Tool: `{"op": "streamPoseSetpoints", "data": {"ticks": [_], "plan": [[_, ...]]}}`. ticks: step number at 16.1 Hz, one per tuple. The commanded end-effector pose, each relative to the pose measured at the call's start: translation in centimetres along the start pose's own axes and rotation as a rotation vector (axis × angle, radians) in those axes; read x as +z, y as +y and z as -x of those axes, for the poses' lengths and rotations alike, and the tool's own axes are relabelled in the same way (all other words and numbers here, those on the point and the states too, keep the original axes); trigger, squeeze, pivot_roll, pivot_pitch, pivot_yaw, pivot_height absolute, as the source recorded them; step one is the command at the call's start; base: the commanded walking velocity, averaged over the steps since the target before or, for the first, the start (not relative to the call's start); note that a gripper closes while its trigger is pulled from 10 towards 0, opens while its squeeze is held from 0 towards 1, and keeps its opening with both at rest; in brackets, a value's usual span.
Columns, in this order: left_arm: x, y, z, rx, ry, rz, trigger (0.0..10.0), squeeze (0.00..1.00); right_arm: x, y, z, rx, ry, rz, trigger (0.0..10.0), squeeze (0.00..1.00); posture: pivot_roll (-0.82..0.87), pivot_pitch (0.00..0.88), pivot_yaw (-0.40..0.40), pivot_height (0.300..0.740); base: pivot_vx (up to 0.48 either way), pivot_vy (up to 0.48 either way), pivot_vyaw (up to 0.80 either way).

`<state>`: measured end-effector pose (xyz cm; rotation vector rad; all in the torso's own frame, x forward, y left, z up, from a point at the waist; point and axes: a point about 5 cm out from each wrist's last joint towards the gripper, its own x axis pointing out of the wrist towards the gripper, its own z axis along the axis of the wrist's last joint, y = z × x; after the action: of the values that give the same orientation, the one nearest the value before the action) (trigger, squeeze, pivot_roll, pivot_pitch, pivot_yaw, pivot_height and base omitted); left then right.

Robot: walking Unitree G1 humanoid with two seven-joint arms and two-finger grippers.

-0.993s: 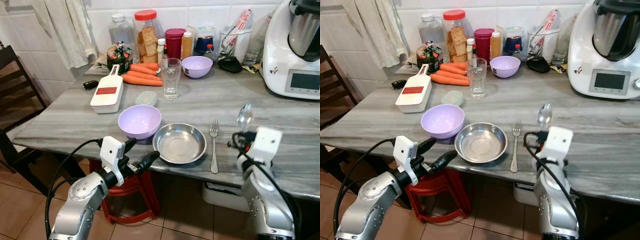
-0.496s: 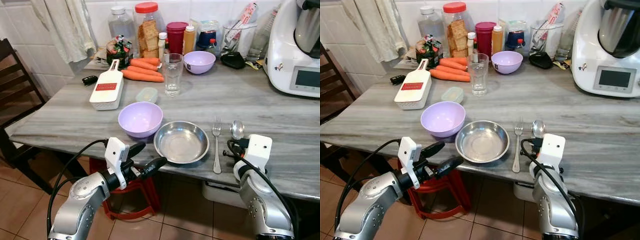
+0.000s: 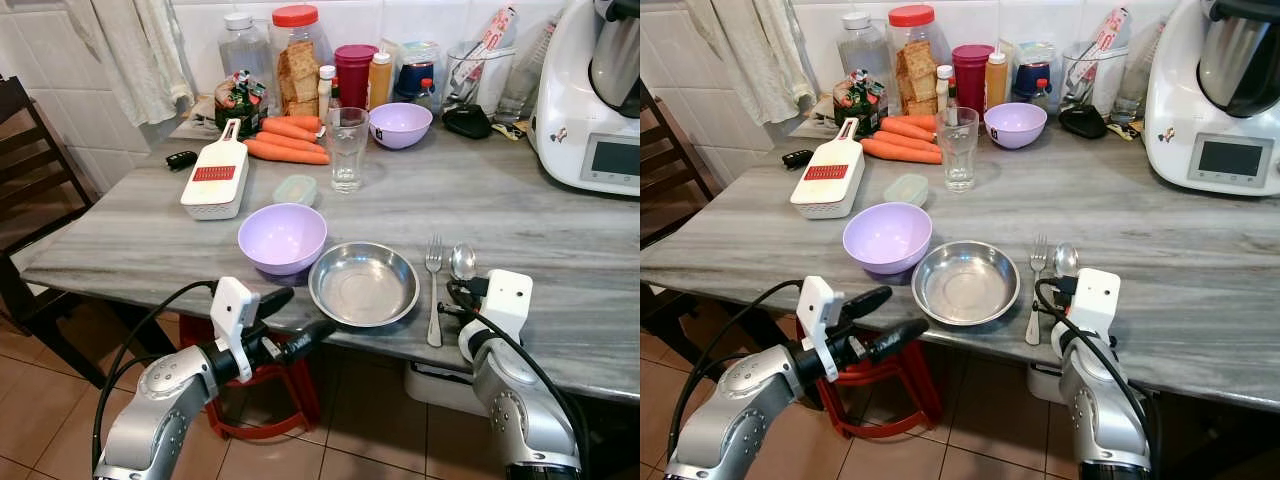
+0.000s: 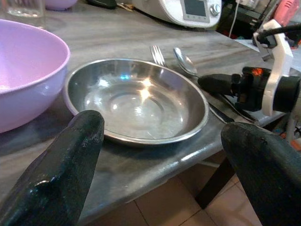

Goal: Setting the table

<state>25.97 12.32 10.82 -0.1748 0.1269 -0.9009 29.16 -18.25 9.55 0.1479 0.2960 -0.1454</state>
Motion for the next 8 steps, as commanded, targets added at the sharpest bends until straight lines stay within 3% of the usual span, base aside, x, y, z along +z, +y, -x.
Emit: {"op": "streamPoseSetpoints", "data": {"ticks": [1, 8], "plan": [[0.36, -0.08, 0.12, -0.020, 0.013, -0.022, 10.0, 0.00, -0.01, 0.43, -0.21, 0.014, 0.005, -0.005, 10.0, 0.00, -0.11, 0.038, 0.069, 0.740, 0.000, 0.000, 0.00], [-0.16, -0.72, -0.02, -0.067, 0.036, -0.022, 10.0, 0.00, 0.15, 0.03, -0.69, 0.004, 0.000, 0.003, 10.0, 0.00, -0.11, 0.038, 0.070, 0.740, 0.000, 0.000, 0.00]]}}
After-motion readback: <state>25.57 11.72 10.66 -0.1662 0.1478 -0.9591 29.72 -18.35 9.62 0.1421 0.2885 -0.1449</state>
